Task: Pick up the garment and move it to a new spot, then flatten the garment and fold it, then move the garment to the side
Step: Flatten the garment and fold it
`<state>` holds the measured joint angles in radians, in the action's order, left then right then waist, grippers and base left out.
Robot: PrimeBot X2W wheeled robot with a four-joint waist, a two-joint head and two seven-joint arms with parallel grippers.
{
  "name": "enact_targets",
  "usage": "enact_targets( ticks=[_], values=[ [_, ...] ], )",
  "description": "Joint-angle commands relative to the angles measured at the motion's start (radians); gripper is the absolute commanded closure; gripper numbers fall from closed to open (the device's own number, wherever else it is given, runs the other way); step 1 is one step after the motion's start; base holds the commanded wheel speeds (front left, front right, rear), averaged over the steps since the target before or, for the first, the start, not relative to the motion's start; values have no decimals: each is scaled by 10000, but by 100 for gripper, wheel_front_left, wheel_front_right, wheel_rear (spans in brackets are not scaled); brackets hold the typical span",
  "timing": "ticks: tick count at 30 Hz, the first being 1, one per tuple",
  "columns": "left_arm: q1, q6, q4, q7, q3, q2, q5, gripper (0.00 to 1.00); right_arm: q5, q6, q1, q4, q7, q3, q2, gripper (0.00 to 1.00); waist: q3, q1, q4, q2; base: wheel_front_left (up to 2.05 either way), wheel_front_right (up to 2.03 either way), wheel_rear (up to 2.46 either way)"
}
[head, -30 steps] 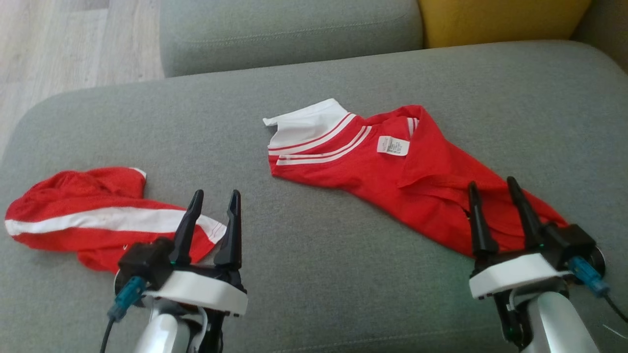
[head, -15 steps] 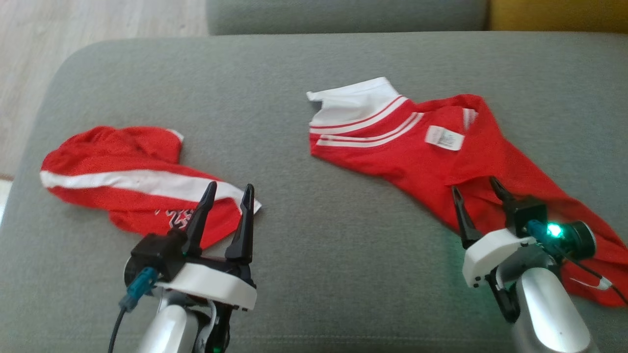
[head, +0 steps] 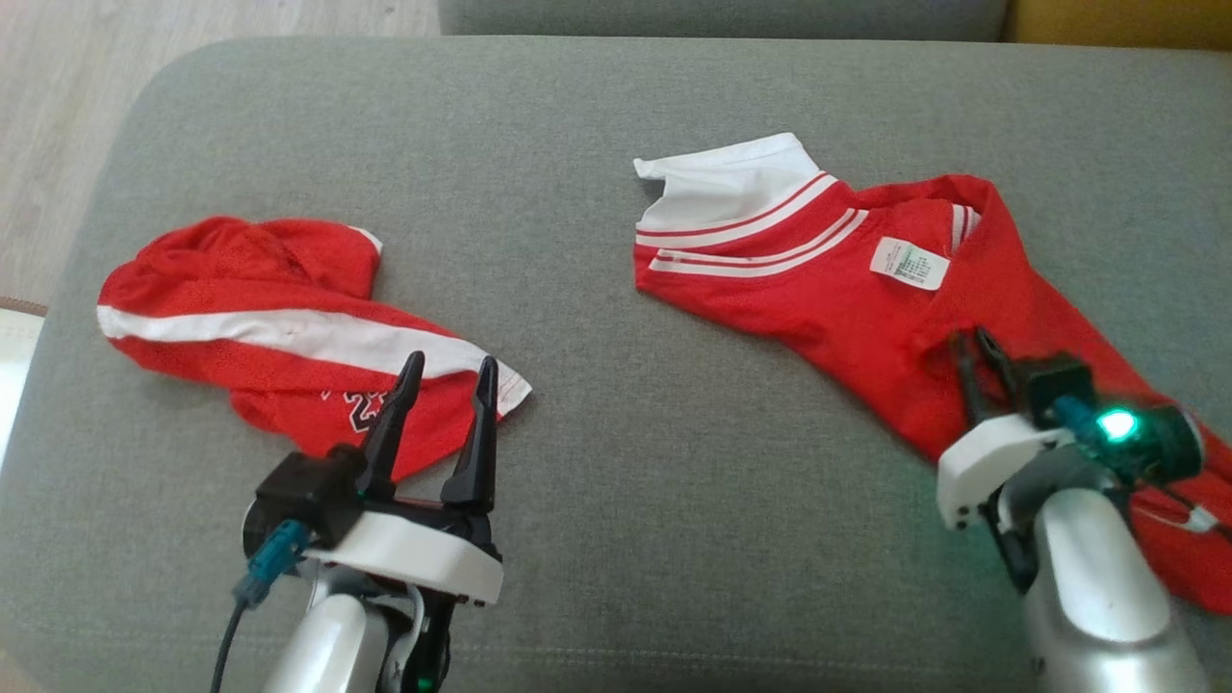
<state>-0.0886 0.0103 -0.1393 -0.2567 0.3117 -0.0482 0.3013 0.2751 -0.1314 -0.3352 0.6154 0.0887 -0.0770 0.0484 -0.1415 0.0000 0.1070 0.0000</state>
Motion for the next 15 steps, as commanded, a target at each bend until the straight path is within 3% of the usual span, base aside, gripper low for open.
enact_targets(
  ticks=[1,8,14,15],
  values=[
    [-497,31,310,-51,-315,-20,-108,0,-47,7,-495,-266,202,27,19,100,-15,0,-61,0,0,0,0],
    [-504,28,291,-51,-333,-20,-79,0,-276,7,-1176,-823,94,-1514,54,100,68,0,-345,0,0,0,0],
    [-631,24,336,-51,-198,-20,-8,0,128,7,-2539,-925,-909,-3092,1356,100,-75,0,-315,0,0,0,0],
    [-658,34,343,-51,-176,-20,2,0,152,7,-2777,-798,-1047,-3309,1465,56,-112,0,-275,0,0,0,0]
  ],
)
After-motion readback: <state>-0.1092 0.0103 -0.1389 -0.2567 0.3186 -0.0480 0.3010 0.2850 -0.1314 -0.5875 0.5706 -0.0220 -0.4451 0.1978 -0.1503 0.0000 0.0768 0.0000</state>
